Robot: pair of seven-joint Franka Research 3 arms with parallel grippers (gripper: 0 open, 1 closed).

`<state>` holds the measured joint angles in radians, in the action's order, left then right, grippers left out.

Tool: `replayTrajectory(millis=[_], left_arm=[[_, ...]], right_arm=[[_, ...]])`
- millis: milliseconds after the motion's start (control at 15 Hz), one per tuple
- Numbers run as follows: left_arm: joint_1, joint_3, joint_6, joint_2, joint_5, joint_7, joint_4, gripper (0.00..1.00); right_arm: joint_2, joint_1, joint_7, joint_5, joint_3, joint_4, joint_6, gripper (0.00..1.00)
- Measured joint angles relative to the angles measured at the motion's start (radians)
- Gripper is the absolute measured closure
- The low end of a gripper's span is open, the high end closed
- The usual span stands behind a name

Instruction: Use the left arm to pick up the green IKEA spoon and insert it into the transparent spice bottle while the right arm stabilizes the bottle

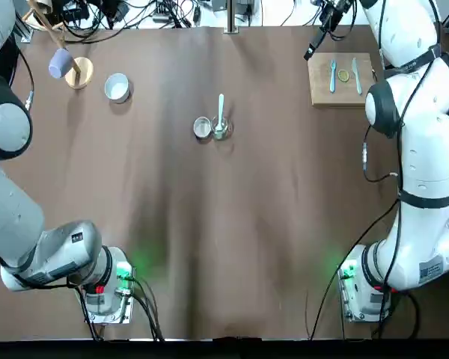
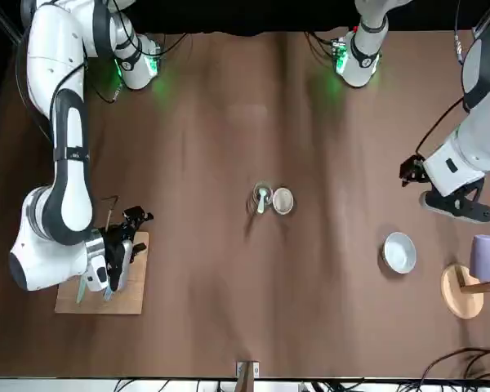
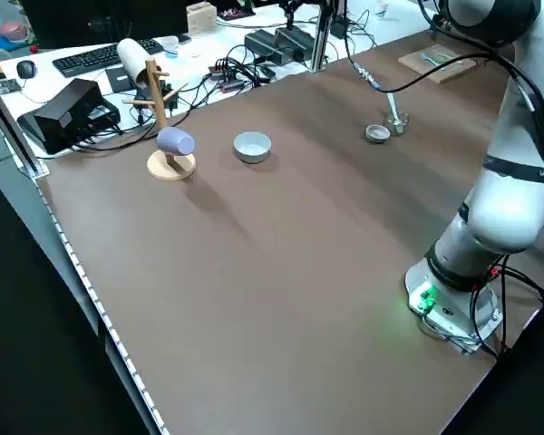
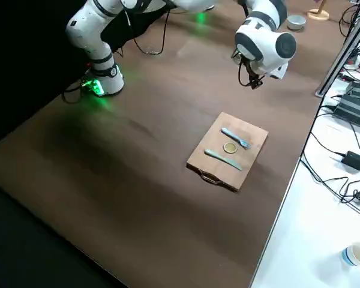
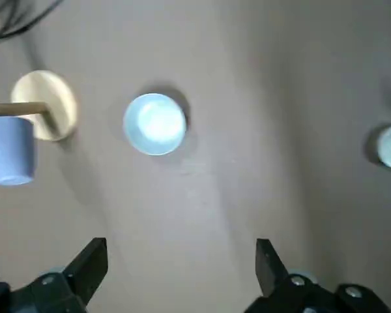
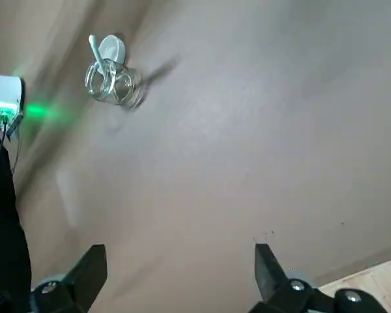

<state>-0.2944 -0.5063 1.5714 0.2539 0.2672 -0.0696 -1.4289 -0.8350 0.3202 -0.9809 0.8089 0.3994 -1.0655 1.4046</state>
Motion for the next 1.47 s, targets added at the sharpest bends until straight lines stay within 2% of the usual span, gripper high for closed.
replayTrajectory(millis=[333,600,733,867,933,1000,1067,1200,1467], left_arm=[[0.001,-0.001,0.000,0.000,0.016,0.011,0.000,0.00],[0.001,-0.003,0.000,0.000,0.014,0.066,0.000,0.00],[0.002,-0.002,0.000,0.000,-0.011,0.126,0.001,0.00],[0.030,0.047,0.001,-0.006,-0.066,0.153,0.003,0.00],[0.143,0.218,0.004,-0.030,-0.176,0.155,0.009,0.00],[0.208,0.309,0.006,-0.048,-0.218,0.155,0.010,0.00],[0.252,0.369,0.006,-0.066,-0.240,0.155,0.010,0.00],[0.286,0.409,0.010,-0.094,-0.254,0.165,0.003,0.00],[0.288,0.411,0.034,-0.127,-0.250,0.172,-0.037,0.00]], right_arm=[[0.027,0.012,0.210,-0.029,0.013,0.019,-0.012,0.00],[0.136,0.058,0.464,-0.182,0.015,0.033,-0.017,0.00],[0.207,0.031,0.584,-0.239,0.011,0.034,-0.052,0.00],[0.261,-0.049,0.686,-0.322,-0.052,0.033,-0.103,0.00],[0.302,-0.127,0.796,-0.452,-0.154,0.031,-0.105,0.00],[0.321,-0.157,0.846,-0.522,-0.212,0.030,-0.107,0.00],[0.342,-0.178,0.889,-0.586,-0.264,0.020,-0.110,0.00],[0.406,-0.190,0.943,-0.692,-0.322,-0.042,-0.103,0.00],[0.585,-0.233,0.953,-0.757,-0.333,-0.287,0.006,0.00]])
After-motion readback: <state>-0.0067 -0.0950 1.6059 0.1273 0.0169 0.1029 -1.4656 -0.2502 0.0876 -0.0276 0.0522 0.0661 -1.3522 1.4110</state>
